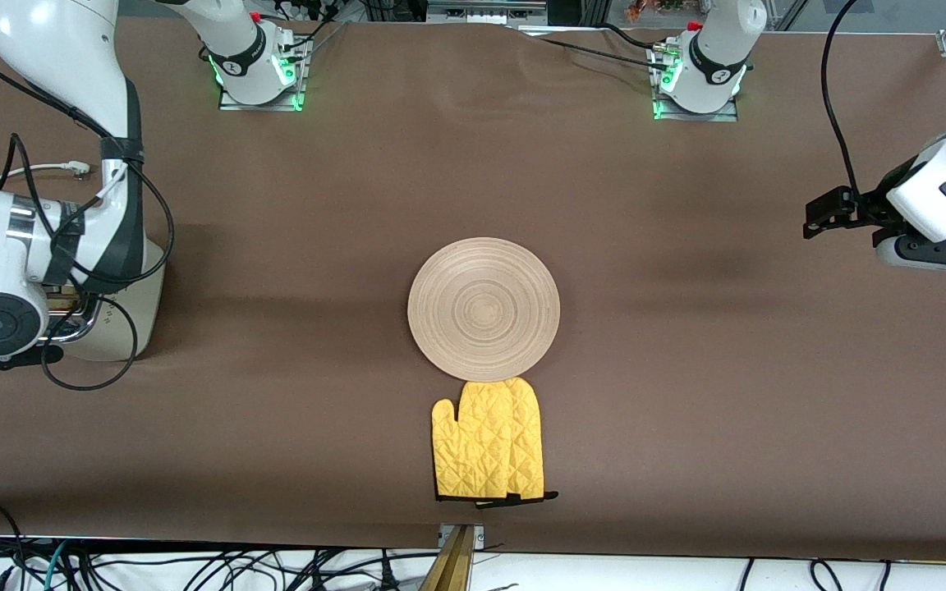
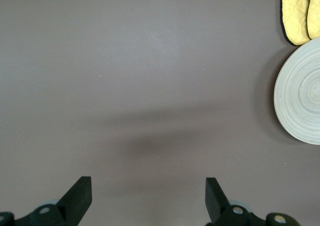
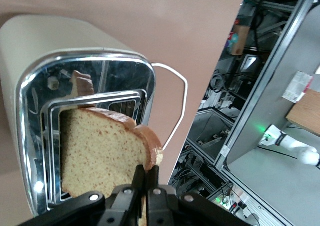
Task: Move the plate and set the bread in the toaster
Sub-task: 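Lower the bread into the toaster slot with the right gripper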
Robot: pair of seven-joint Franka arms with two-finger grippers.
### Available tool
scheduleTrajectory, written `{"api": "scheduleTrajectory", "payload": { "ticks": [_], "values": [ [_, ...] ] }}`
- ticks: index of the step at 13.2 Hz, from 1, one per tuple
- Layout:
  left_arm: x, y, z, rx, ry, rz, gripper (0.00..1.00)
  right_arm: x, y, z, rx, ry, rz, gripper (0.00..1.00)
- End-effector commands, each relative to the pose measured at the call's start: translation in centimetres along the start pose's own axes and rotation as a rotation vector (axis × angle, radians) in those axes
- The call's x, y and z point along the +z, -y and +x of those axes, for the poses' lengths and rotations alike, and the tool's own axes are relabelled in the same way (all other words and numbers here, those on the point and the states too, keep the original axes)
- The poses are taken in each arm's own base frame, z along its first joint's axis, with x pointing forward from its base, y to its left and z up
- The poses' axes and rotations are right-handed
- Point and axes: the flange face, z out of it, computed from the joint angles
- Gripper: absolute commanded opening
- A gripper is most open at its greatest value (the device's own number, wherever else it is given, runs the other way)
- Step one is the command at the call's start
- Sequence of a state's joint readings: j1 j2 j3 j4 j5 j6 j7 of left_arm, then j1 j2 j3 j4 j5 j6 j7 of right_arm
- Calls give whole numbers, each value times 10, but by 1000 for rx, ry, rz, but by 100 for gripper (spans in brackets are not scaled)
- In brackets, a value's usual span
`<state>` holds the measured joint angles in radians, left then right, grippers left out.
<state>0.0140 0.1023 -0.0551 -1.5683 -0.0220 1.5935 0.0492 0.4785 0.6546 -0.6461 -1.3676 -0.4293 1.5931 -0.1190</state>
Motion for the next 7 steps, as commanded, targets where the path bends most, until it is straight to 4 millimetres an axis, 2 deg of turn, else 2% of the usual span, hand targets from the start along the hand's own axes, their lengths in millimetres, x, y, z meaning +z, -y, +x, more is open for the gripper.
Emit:
{"api": "scheduleTrajectory", "payload": {
  "ticks": [1,3,5,6,7],
  "values": [
    [-4,-2,4,6,-10,-13,100,-5,14,5,57,-9,-64,0],
    [-4,-2,4,6,-10,-13,100,-3,23,9,53,-5,-65,0],
    [-4,-2,4,6,-10,-13,100,-9,40,11,108,-13,-75,2],
    [-4,-2,4,6,-10,-13,100,-10,43,11,126,-14,-73,17],
    [-4,-2,4,6,-10,-13,100,-10,47,12,119,-16,-63,19]
  ]
}}
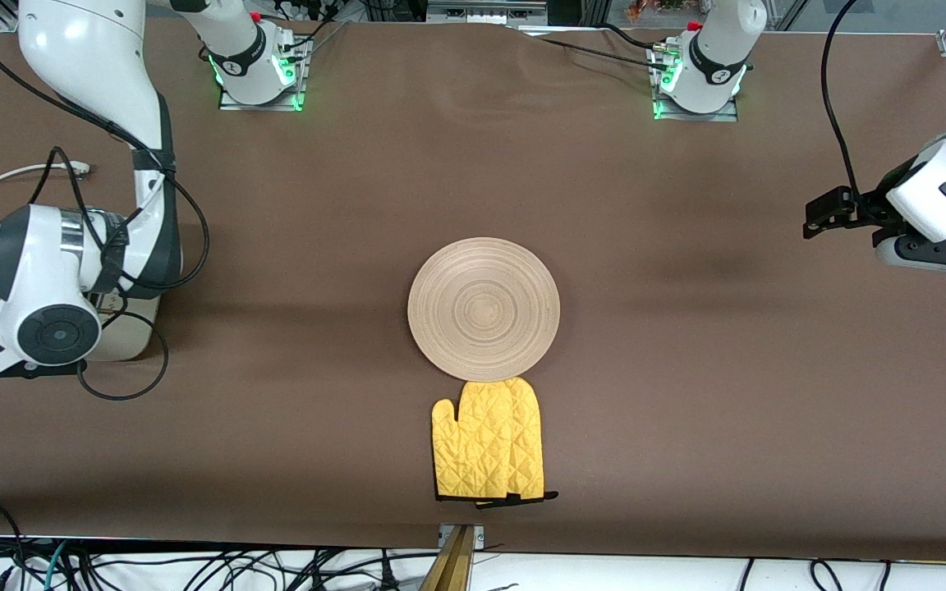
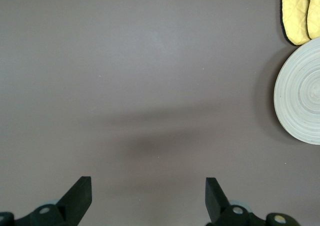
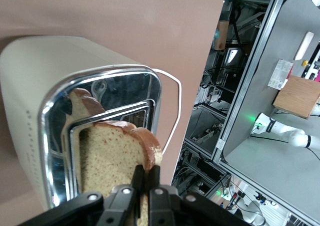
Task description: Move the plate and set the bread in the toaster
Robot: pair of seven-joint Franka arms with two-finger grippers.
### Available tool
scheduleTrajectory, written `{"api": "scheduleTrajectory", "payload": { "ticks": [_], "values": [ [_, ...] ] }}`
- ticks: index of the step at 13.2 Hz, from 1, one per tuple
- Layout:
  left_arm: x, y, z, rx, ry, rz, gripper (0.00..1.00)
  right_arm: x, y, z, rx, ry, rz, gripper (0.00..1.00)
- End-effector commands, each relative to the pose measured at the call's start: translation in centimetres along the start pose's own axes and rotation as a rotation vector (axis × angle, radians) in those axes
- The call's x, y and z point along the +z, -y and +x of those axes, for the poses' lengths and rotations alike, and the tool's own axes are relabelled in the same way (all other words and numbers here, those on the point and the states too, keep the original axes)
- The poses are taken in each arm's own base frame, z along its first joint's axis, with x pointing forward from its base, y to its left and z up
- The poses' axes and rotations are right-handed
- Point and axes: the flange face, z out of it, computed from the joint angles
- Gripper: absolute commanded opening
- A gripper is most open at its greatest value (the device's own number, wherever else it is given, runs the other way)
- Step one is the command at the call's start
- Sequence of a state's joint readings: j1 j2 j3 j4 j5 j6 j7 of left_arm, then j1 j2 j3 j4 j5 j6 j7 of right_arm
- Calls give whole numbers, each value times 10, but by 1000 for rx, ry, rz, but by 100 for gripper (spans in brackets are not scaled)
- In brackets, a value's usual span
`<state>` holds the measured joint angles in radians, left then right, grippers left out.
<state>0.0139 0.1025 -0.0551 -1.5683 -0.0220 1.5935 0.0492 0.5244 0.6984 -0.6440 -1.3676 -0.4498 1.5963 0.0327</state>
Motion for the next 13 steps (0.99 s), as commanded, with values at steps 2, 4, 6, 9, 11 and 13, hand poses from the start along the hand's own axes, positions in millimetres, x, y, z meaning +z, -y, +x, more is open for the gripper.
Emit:
{"api": "scheduleTrajectory", "payload": {
  "ticks": [2,4,6,9,11,13],
  "values": [
    [-5,-2,4,6,-12,-13,100,-3,14,-1,15,-1,26,79],
    [-7,-2,7,7,-16,-10,100,-10,8,-6,-28,-10,57,99],
    [-13,-1,8,5,-29,-9,100,-16,-3,-15,-105,-2,85,100],
    [-11,0,10,5,-26,-9,100,-41,-37,-35,-147,-61,172,100],
    [-11,0,10,5,-26,-9,100,-54,-54,-47,-133,-123,389,100],
    [-11,0,10,5,-27,-9,100,-76,-63,-57,-116,-185,598,100]
  ]
}}
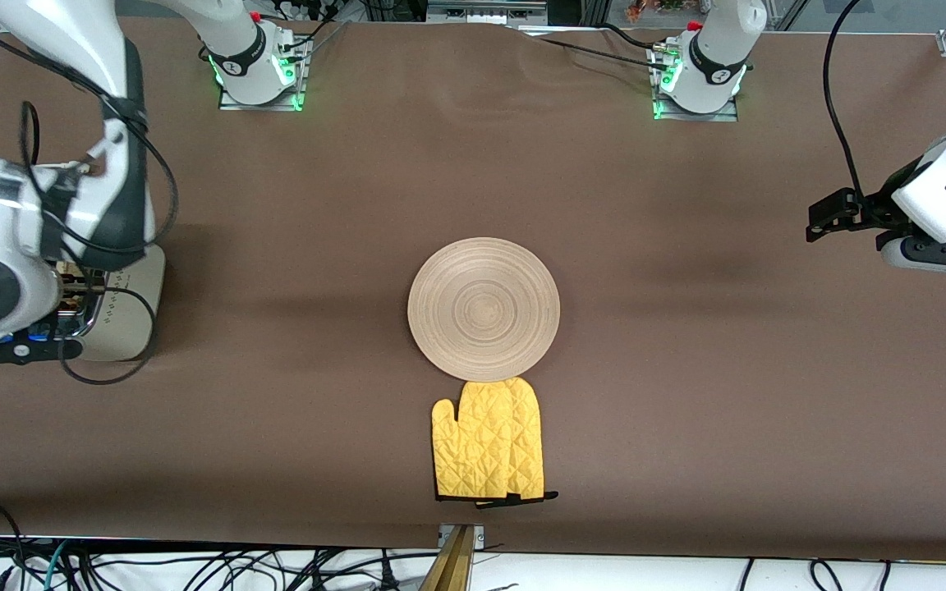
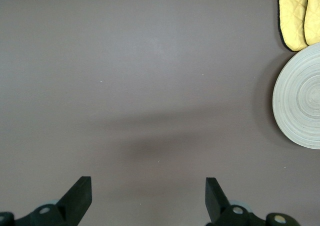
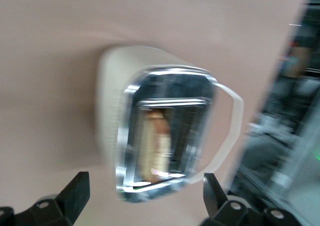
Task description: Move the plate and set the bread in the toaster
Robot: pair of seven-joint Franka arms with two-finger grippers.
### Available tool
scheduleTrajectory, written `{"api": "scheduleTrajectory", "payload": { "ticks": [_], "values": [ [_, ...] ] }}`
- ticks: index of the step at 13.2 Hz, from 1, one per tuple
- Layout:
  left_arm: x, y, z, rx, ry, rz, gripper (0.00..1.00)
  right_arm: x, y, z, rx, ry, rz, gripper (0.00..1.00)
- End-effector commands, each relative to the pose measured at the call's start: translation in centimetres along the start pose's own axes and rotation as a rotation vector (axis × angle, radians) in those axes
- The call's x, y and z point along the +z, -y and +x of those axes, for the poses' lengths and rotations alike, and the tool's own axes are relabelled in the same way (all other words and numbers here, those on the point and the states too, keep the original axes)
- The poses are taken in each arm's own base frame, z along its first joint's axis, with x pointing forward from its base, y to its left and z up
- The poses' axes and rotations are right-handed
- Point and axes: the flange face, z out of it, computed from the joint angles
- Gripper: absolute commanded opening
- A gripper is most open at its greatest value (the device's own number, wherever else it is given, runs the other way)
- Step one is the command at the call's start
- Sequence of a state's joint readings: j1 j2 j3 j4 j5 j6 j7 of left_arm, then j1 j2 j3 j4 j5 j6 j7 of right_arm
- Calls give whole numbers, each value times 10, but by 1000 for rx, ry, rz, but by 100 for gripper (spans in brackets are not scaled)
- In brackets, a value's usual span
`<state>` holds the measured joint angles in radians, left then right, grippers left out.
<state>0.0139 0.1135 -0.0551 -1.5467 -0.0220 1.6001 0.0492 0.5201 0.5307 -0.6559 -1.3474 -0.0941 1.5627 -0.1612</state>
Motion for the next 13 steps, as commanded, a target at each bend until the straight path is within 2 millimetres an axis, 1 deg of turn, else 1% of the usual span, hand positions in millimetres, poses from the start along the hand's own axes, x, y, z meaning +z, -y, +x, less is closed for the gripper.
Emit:
{"api": "scheduleTrajectory", "payload": {
  "ticks": [1,2,3,5,6,7,8,9,10,11,12,13],
  "values": [
    [-6,-1,5,5,-8,-9,100,-38,4,-17,-21,-91,231,100],
    [-6,-1,5,5,-8,-9,100,-48,14,-19,-36,-113,279,100],
    [-6,-1,5,5,-8,-9,100,-52,24,-19,-49,-120,300,100],
    [-6,-1,5,5,-8,-9,100,-59,38,-18,-65,-141,393,100],
    [-6,-1,5,5,-8,-9,100,-65,47,-20,-80,-150,404,100],
    [-6,-1,5,5,-8,-9,100,-79,50,-27,-90,-175,420,100],
    [-6,-1,5,5,-8,-9,100,-86,60,-27,-115,-194,436,100],
    [-6,-1,5,5,-8,-9,100,-91,38,-32,-96,-227,445,100],
    [-6,-1,5,5,-8,-9,100,-105,37,-36,-94,-288,390,100],
    [-6,-1,5,5,-8,-9,100,-111,37,-41,-101,-319,318,100],
    [-6,-1,5,5,-8,-9,100,-123,40,-53,-130,-342,280,100],
    [-6,-1,5,5,-8,-9,100,-121,33,-66,-127,-342,292,100]
  ]
}}
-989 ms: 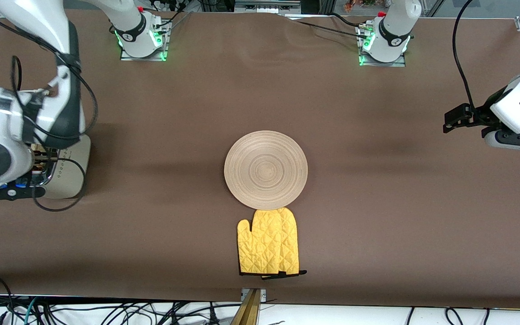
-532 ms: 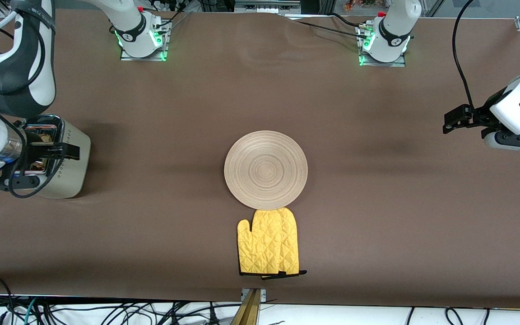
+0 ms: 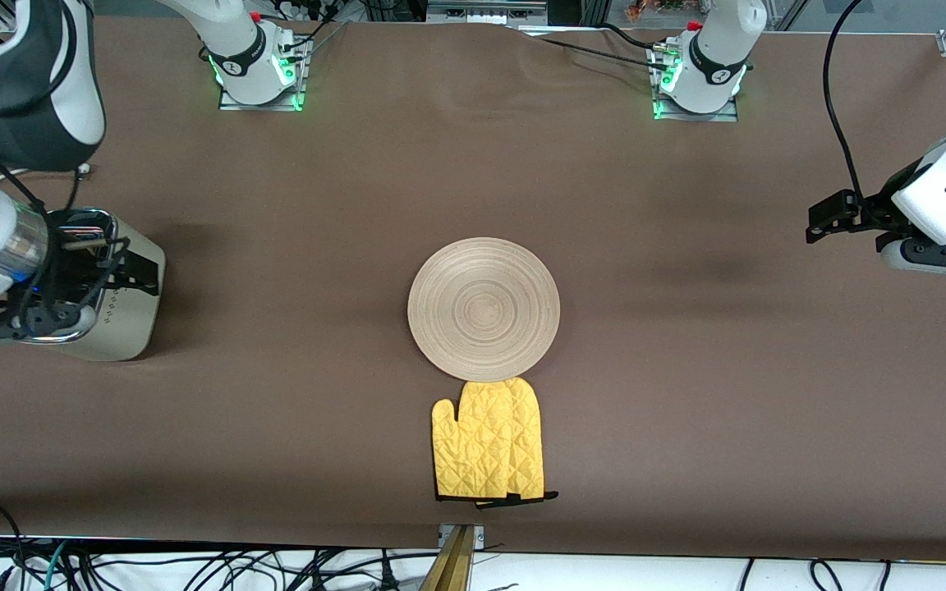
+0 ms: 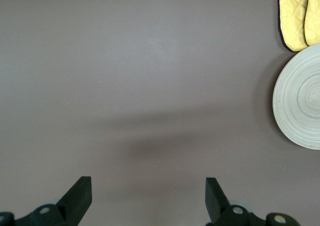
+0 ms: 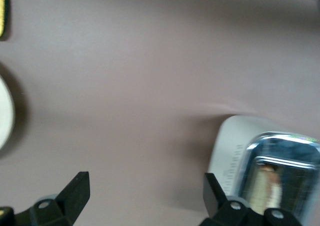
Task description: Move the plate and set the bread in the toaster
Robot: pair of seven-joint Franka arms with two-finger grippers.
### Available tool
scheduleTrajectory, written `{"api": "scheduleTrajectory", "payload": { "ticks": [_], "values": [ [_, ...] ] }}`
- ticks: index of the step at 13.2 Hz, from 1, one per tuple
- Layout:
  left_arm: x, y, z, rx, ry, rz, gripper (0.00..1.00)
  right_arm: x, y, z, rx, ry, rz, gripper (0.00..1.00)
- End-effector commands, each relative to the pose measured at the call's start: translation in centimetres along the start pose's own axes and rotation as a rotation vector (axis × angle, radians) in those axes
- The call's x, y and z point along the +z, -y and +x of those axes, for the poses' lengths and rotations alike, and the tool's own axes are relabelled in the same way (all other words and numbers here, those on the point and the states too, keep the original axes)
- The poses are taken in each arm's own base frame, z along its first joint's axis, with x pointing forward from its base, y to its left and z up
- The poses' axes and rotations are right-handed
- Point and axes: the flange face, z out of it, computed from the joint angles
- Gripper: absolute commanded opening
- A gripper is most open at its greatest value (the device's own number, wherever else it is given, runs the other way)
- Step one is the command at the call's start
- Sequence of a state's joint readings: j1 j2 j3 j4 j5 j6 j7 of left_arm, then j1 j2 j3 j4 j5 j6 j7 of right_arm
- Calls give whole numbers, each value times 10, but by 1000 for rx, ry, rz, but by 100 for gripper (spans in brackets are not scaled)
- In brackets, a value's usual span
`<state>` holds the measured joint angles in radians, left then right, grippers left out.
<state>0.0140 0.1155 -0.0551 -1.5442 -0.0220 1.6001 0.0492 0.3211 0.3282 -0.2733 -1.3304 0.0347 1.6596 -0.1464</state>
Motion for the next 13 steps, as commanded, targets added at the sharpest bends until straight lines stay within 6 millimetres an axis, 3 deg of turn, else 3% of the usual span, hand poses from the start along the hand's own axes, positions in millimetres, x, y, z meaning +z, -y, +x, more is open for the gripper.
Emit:
{"api": "scheduleTrajectory", "payload": {
  "ticks": [1,3,6,9,13],
  "values": [
    [-6,-1,5,5,-8,-9,100,-23,-5,-38,-8,-29,5,100],
    [-6,-1,5,5,-8,-9,100,-27,-15,-51,6,-28,18,100],
    [-6,-1,5,5,-8,-9,100,-13,-23,-82,31,19,34,100],
    [-5,-1,5,5,-6,-9,100,-7,-21,-79,21,37,35,100],
    [-6,-1,5,5,-8,-9,100,-16,-21,-69,20,34,29,100]
  ]
}}
